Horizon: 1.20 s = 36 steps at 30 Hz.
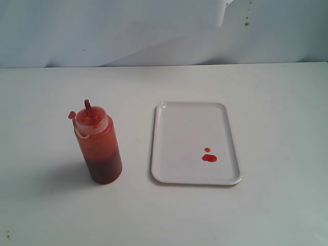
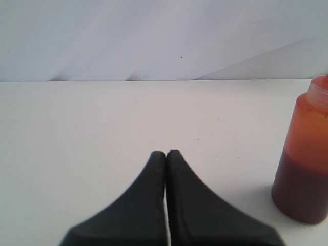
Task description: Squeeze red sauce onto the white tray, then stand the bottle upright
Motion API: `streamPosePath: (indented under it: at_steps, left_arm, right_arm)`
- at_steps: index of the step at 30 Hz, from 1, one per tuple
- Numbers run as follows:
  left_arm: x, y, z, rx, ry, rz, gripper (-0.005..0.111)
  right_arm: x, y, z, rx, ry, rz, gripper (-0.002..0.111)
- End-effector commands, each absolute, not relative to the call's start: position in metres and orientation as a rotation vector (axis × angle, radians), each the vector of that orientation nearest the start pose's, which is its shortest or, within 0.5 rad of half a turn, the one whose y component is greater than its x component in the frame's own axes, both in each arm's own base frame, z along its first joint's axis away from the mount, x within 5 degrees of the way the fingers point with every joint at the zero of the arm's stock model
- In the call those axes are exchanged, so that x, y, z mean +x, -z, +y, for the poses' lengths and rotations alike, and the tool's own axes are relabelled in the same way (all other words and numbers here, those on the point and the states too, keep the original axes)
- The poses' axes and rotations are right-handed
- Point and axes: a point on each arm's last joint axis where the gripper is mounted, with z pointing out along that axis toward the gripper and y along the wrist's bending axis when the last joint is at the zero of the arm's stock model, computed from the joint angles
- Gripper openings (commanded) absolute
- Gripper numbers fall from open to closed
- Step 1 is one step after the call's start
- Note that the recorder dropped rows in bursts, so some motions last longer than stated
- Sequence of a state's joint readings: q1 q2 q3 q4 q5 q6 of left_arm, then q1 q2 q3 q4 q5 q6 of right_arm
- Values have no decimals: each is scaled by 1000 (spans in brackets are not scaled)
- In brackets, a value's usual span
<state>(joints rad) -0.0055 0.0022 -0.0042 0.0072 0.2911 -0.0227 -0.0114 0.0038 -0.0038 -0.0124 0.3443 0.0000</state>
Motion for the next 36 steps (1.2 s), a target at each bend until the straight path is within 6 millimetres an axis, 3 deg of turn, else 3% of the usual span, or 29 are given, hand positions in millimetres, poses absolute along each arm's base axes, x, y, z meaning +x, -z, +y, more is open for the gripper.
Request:
streamPosePath:
  at_steps: [1,36]
  left_arm:
    - [55,-187,0,-8,20,1768,0]
    - [55,-187,0,-8,20,1768,0]
  right_arm:
    - [53,-182,-1,7,15,1827,0]
    - [53,-182,-3,41,41,1825,0]
